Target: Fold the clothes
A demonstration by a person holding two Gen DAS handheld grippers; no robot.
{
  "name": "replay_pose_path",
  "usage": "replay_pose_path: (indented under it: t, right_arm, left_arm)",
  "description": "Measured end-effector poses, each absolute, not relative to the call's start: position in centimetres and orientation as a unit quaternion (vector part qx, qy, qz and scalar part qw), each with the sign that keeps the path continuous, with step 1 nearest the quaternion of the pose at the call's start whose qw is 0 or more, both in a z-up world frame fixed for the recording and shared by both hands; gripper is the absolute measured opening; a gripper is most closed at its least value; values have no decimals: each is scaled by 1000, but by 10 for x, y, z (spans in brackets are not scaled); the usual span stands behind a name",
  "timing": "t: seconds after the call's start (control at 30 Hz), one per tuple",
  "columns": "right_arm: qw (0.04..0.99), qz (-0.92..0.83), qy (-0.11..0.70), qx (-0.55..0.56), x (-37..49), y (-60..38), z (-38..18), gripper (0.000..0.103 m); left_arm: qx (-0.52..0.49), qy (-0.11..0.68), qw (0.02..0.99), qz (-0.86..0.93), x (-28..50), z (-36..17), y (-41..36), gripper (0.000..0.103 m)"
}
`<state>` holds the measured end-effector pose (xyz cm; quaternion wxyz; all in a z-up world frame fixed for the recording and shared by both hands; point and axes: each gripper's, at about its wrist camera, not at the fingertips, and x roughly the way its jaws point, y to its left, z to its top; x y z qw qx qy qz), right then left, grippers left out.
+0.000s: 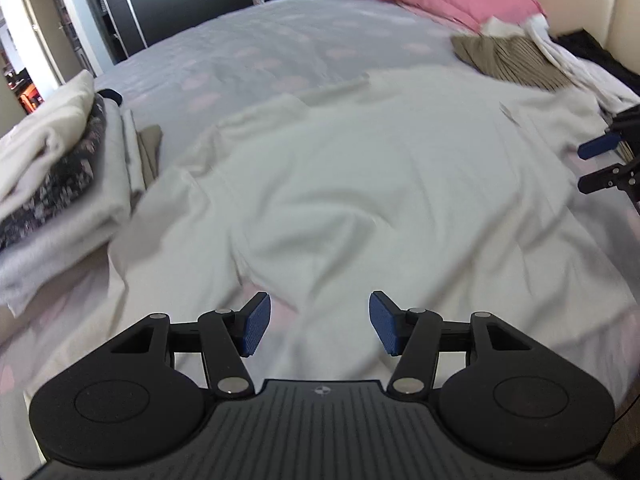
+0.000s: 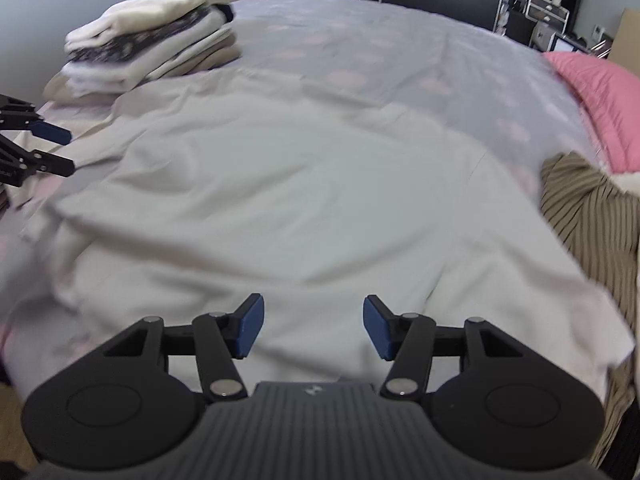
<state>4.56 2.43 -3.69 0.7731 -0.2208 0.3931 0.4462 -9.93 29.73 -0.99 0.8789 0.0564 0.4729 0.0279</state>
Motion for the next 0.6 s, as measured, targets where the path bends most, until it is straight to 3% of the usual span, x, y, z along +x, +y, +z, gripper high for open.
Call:
replay_pose_path:
  t: [0.17, 0.3, 0.6]
  right_arm:
    - [757, 466, 387, -244, -20, 8, -51, 70]
    - [746, 470, 373, -289, -62, -5, -67, 70]
    - [700, 466, 333, -427, -103, -9, -110, 70]
  left_arm:
    - [78, 493, 867, -4, -142, -20, 269, 56]
    - [113, 506, 855, -4, -167, -36, 253, 60]
    - [260, 550, 794, 4, -187, -91, 223, 61]
